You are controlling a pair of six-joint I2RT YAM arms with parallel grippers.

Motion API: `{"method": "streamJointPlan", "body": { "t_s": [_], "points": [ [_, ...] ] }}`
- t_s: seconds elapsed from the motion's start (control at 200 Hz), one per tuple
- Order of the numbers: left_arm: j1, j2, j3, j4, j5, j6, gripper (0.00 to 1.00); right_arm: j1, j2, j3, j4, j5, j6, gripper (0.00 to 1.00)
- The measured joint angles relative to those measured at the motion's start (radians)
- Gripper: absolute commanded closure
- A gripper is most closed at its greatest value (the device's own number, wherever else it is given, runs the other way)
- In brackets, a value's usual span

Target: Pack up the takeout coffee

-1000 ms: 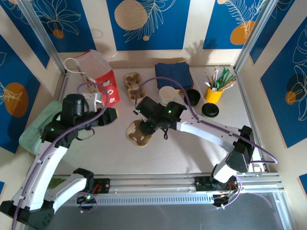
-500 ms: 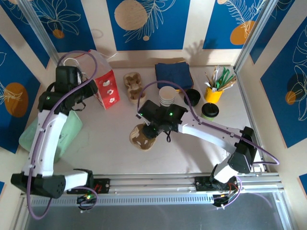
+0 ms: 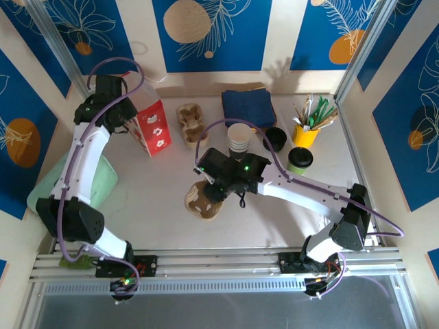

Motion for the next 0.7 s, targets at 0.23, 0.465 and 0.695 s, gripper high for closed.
{"method": "streamJointPlan", "body": {
  "t_s": [0.23, 0.465, 0.695],
  "points": [
    [0.007, 0.133, 0.115, 0.002, -0.005, -0.022, 0.48, 0.000, 0.000, -0.005, 0.000, -0.003, 0.000, 0.58],
    [0.032, 0.182, 0.166, -0.021, -0.027, -0.055, 0.57, 0.000, 0.000, -0.005, 0.000, -0.009, 0.000, 0.58],
    [0.050, 0.218, 0.169, -0.024, -0.011, -0.065, 0.73, 0.001, 0.000, -0.005, -0.001, -0.009, 0.000, 0.58]
  ]
}}
